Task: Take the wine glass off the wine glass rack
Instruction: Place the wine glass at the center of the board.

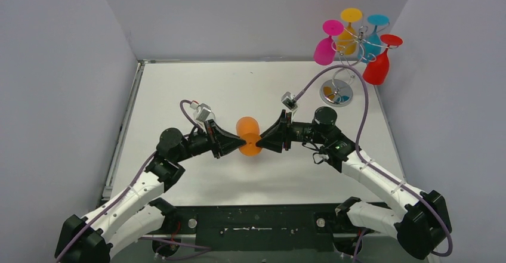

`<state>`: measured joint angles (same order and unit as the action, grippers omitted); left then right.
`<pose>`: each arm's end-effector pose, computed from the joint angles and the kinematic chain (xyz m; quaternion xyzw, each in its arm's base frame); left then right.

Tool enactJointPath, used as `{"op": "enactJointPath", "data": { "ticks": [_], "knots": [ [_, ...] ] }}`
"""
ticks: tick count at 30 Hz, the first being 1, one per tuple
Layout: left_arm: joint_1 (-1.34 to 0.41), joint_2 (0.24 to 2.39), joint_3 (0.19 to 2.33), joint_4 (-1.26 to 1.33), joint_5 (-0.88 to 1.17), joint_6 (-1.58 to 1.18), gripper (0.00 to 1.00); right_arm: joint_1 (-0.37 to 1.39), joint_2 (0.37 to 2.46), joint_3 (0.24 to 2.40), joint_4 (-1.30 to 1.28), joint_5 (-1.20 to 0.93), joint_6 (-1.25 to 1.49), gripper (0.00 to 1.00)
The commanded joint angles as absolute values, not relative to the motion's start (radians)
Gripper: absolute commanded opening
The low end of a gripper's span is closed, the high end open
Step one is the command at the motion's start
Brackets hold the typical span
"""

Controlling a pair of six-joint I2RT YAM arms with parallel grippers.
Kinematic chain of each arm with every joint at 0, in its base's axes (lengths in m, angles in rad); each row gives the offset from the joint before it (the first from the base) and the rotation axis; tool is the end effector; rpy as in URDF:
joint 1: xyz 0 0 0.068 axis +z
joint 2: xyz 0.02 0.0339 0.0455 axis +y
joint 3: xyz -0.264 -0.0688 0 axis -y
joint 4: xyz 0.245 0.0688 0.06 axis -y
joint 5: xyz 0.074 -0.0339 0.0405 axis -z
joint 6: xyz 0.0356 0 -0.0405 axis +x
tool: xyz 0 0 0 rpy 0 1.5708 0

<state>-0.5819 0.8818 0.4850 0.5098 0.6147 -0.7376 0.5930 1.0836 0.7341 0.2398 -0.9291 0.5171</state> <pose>0.1589 -0.1291 0.2896 0.1756 0.6505 -0.5950 0.4383 0.1846 0.1588 0.3088 -0.3240 0.6541 0.5980 0.3312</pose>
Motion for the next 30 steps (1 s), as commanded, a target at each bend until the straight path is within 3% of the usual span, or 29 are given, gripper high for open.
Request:
{"op": "enactJointPath", "data": {
  "ticks": [1,5,13,14,19,22,27,30],
  "knots": [
    [-0.588,0.824,0.532,0.472,0.616,-0.678,0.00,0.607,1.041,0.699,0.330,-0.921,0.481,0.41],
    [-0.595,0.789,0.537,0.468,0.590,-0.629,0.00,0.622,1.037,0.683,0.323,-0.937,0.485,0.55],
    [-0.619,0.787,0.563,0.438,0.574,-0.512,0.00,0.707,1.069,0.696,0.388,-0.868,0.479,0.56],
    [-0.620,0.788,0.566,0.431,0.569,-0.499,0.00,0.708,1.074,0.696,0.399,-0.856,0.480,0.54],
    [-0.624,0.782,0.563,0.438,0.567,-0.475,0.00,0.709,1.094,0.687,0.450,-0.820,0.478,0.25],
    [-0.626,0.779,0.556,0.450,0.570,-0.474,0.00,0.709,1.105,0.669,0.497,-0.814,0.486,0.19],
    [-0.629,0.775,0.543,0.455,0.578,-0.474,0.00,0.710,1.115,0.644,0.573,-0.832,0.500,0.00],
    [-0.629,0.766,0.531,0.459,0.559,-0.480,0.00,0.709,1.115,0.645,0.568,-0.847,0.494,0.00]
  ]
}}
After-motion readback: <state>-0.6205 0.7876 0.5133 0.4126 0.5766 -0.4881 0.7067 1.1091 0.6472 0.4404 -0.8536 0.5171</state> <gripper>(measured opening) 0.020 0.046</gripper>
